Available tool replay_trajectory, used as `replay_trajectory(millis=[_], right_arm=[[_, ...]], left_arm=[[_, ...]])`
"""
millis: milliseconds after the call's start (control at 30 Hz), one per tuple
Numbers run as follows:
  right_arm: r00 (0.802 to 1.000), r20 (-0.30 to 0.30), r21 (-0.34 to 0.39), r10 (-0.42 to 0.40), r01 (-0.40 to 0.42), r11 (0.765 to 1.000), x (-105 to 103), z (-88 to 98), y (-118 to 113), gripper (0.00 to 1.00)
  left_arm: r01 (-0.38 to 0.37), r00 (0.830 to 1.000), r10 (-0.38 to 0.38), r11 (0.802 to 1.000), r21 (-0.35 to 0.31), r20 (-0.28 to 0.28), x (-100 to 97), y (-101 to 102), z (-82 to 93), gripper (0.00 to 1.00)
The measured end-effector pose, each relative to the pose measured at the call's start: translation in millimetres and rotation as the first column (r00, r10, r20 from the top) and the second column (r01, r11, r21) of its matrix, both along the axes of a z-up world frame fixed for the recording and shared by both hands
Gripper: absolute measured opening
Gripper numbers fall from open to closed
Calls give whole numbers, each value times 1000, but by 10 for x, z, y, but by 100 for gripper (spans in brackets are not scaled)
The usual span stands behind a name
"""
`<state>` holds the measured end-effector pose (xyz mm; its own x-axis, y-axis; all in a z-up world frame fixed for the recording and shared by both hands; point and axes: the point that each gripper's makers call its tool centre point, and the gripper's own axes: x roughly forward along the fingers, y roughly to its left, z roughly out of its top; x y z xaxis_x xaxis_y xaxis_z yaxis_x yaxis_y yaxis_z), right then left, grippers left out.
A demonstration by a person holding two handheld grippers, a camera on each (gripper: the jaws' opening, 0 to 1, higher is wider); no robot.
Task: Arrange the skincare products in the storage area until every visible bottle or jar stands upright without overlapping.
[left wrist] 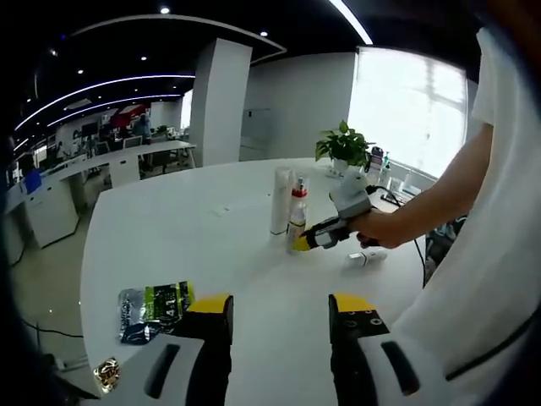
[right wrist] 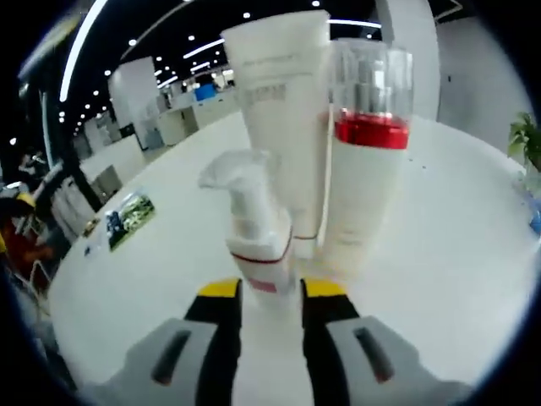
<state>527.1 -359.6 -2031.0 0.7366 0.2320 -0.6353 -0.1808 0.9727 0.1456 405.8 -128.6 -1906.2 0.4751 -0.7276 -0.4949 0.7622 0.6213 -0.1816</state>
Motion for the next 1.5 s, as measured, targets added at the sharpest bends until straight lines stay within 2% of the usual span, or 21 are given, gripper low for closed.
replay_trajectory(millis=[267,600,900,1000,1133,1300,1400,1500], right_arm=[[999,9,-11,-54,54,998,66,15,0,18],[997,28,-59,-76,77,995,87,21,-61,17],[993,32,-62,-114,116,991,156,18,-102,18],[993,19,-50,-115,116,992,161,-18,-80,19],[994,9,-43,-106,107,993,138,-41,-56,28],[995,-2,-35,-97,97,995,74,-50,-74,26],[999,-4,-65,-45,45,997,35,-48,-57,24],[999,-2,-71,-45,45,996,17,-45,-91,23]], left_arm=[[-7,1000,7,1000,10,-10,-28,49,-40,47],[-3,1000,3,1000,18,-11,-2,67,-47,46],[-2,1000,3,1000,24,-15,9,83,-61,46],[-5,1000,6,1000,28,-17,14,97,-73,46],[-5,1000,6,1000,29,-20,11,103,-92,46],[-1,1000,1,1000,26,-22,9,83,-103,46],[3,1000,-3,1000,26,-20,11,69,-109,46],[3,1000,-2,1000,23,-19,14,62,-105,46]])
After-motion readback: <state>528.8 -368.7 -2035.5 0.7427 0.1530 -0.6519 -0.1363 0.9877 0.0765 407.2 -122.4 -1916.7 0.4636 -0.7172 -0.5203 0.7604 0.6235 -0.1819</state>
